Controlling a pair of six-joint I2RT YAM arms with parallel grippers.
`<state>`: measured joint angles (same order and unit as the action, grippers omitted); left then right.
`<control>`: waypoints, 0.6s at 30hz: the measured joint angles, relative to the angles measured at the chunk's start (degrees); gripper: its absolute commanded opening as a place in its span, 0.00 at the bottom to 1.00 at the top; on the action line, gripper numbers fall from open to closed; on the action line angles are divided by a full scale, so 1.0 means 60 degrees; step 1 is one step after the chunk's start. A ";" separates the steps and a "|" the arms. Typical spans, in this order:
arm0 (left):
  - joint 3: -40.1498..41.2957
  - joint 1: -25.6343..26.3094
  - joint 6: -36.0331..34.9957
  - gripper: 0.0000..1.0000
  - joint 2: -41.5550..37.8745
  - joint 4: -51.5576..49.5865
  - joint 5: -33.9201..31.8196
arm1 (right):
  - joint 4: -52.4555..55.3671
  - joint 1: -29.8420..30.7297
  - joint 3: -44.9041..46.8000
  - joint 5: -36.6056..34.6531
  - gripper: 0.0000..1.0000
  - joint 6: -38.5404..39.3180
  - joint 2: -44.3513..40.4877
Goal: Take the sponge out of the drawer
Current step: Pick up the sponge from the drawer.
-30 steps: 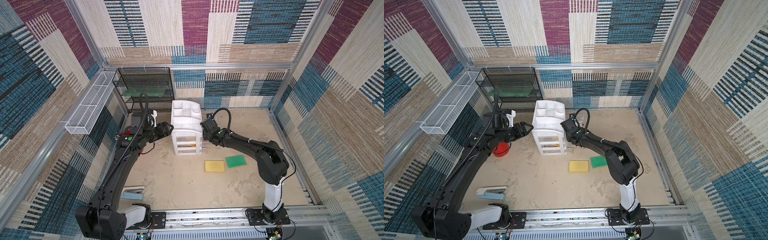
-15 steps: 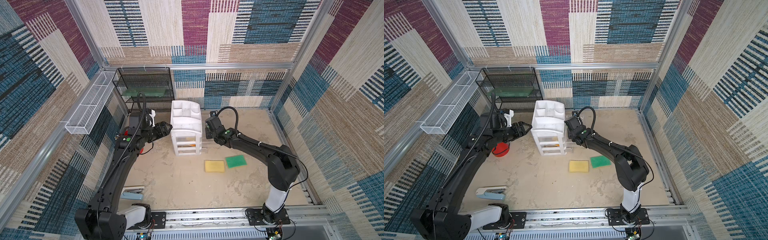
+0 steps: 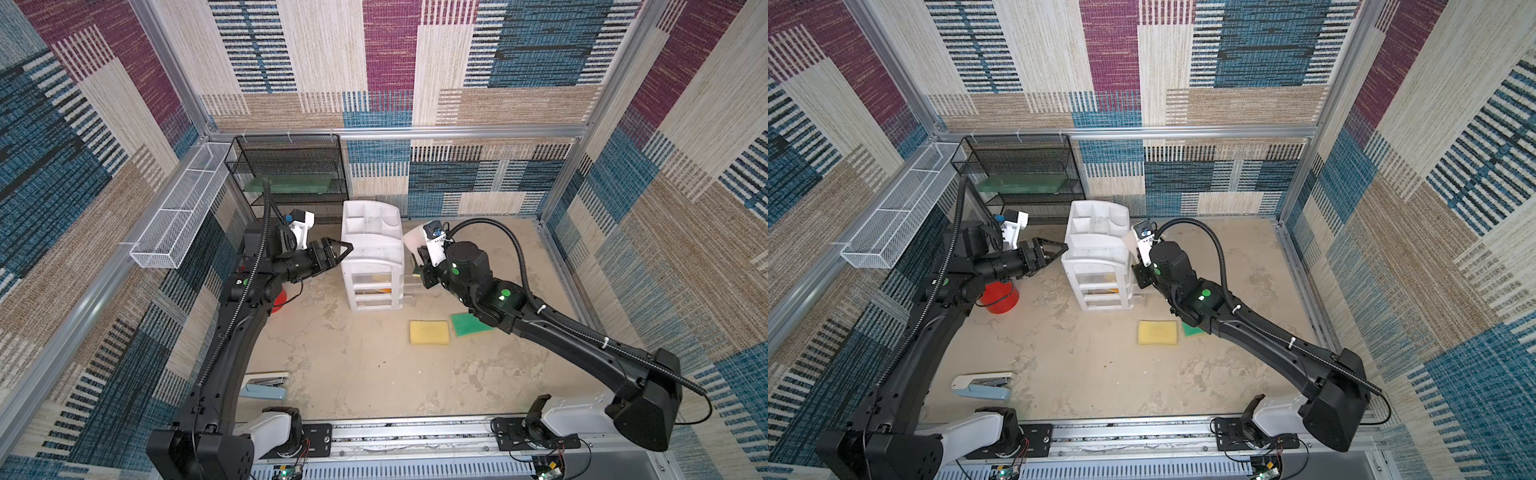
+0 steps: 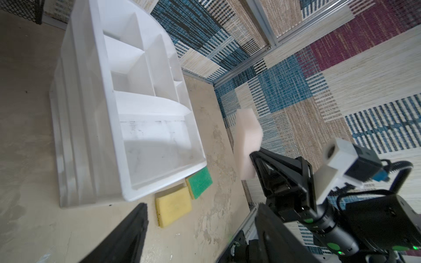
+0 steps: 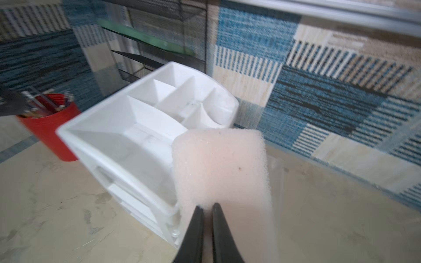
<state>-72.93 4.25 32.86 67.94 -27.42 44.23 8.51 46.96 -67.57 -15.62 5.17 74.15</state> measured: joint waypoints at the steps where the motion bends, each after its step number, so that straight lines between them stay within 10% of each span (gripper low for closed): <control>1: 0.0036 0.0000 0.0033 0.80 -0.0044 0.0109 0.0164 | -0.0040 0.0066 0.0044 0.0175 0.13 0.0222 -0.0142; 18: 0.0182 0.0565 0.0605 0.78 0.0758 0.0612 0.1989 | 0.0998 0.1439 -0.1341 0.1428 0.12 0.3264 0.0922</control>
<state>-71.83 7.64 36.49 72.49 -23.75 56.16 14.50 55.59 -75.61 -7.05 24.75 79.68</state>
